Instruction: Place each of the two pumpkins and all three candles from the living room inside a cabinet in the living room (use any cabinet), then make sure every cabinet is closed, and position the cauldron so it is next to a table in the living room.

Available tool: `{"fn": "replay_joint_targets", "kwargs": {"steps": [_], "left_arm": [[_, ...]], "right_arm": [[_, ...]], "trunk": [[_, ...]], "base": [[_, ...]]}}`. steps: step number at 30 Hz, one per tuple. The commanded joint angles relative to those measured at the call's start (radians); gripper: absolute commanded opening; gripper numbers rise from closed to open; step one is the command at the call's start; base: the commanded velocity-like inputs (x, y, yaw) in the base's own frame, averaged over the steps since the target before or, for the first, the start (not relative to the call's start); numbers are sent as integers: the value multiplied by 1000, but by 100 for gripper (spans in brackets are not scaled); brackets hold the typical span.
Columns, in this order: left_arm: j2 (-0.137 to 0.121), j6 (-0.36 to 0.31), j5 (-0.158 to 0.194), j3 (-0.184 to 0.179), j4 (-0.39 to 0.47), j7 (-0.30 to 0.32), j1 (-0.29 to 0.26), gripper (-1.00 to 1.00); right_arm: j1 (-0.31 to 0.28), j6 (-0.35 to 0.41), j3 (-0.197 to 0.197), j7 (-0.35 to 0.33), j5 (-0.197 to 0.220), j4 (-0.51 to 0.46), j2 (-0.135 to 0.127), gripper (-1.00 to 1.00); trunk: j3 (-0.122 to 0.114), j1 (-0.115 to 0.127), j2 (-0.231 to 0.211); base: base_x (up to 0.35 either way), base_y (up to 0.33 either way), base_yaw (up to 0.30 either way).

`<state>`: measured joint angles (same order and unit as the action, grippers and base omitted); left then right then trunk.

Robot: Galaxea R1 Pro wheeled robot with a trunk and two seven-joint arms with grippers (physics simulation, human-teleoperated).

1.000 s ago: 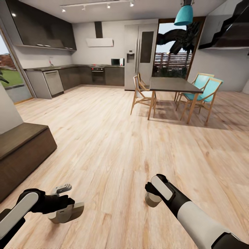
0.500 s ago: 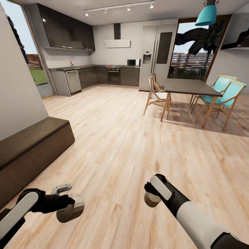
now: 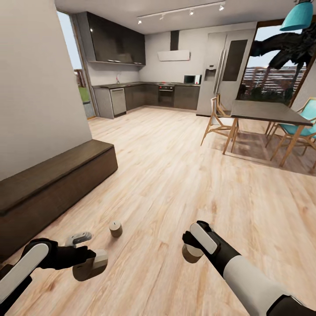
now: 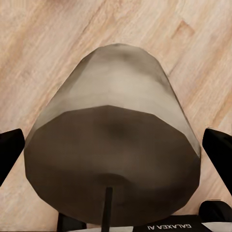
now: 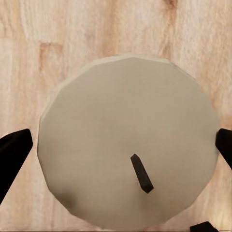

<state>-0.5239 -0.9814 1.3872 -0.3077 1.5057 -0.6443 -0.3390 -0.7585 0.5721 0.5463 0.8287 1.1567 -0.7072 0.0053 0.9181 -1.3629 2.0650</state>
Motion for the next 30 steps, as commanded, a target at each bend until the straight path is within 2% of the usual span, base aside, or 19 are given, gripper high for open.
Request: {"fn": "replay_joint_targets", "kwargs": {"steps": [1,22,30], "left_arm": [[-1,1,11,-2,1,-10,-2,-100],[-1,1,12,-2,4,-9,-2,-100],[-1,0,12,-2,5,-9,-2,-100]], "right_arm": [[-1,3,3,7,5,-2,0,-100],[-1,3,4,9,4,-2,1,-100],[-1,5,6,10,4,-2,8,-100]], "trunk": [[1,1,1],[1,1,1],[-24,31,-55]], "base": [[-289,0,281],[-55,0,281],[-9,0,281]]}}
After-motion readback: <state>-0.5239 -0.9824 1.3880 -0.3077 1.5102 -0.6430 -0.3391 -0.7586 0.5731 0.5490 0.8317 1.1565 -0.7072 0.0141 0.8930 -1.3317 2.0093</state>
